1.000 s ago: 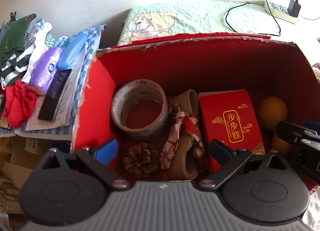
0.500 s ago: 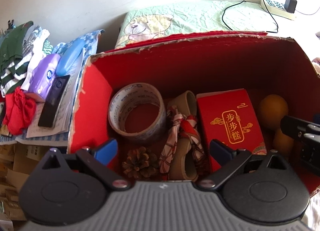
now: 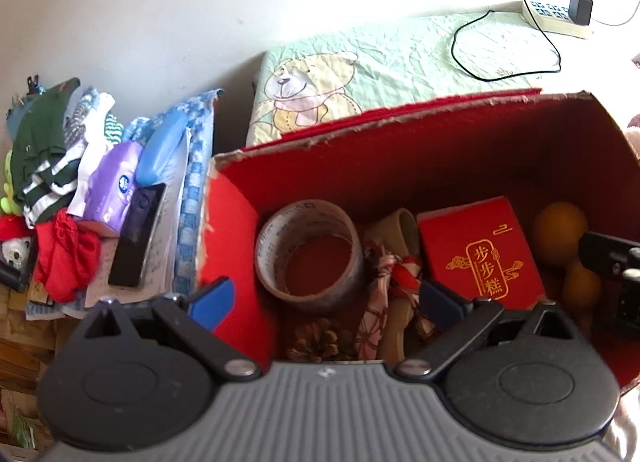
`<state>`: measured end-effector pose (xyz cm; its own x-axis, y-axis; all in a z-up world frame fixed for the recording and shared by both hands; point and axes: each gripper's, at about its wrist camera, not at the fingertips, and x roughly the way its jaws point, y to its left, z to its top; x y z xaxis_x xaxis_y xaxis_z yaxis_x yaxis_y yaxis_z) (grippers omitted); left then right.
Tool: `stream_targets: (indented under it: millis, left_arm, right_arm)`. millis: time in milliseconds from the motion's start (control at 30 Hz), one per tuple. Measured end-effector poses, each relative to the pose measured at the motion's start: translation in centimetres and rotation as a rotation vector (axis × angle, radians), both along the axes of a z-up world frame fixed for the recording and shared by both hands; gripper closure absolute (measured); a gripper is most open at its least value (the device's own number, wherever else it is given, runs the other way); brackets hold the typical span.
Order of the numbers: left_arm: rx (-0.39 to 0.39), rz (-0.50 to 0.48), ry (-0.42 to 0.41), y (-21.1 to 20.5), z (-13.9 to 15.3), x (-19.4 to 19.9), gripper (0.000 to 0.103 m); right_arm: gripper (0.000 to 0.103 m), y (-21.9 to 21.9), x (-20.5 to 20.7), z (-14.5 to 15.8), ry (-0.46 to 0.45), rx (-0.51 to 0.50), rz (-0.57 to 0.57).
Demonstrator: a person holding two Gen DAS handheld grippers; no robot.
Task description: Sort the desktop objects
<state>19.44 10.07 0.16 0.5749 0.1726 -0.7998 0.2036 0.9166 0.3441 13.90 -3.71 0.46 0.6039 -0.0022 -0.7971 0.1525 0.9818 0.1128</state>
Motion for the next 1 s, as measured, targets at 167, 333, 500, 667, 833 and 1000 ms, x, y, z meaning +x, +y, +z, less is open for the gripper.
stream_targets:
  millis: [167, 333, 500, 667, 833, 1000]
  left_arm:
    - [0.001, -0.037, -0.050, 0.7, 3.5, 0.4, 0.004]
    - [0.005, -0.068, -0.091, 0.6, 6.1, 0.3, 0.004]
    - [-0.055, -0.047, -0.020, 0.5, 4.6, -0.3, 0.004]
    - [-0.099, -0.017, 0.019, 0.6, 2.5, -1.4, 0.004]
    - [-0.102, -0.003, 0.034, 0.6, 1.0, -1.7, 0.004]
    - [-0.119, 0.004, 0.048, 0.6, 0.1, -1.2, 0.004]
  right_arm:
    - [0.044, 0.1, 0.4, 0.9, -0.016, -0.015, 0.009]
    - [0.044, 0.1, 0.5, 1.3, -0.029, -0.017, 0.004]
    - [0.044, 0.1, 0.1, 1.4, -0.026, -0.018, 0.008]
    - [0.044, 0.1, -0.1, 1.0, -0.009, 0.003, 0.010]
    - [0.044, 0.5, -0.2, 0.2, 0.011, 0.004, 0.018]
    - [0.044, 0.4, 0.0, -0.4, 0.029, 0.006, 0.006]
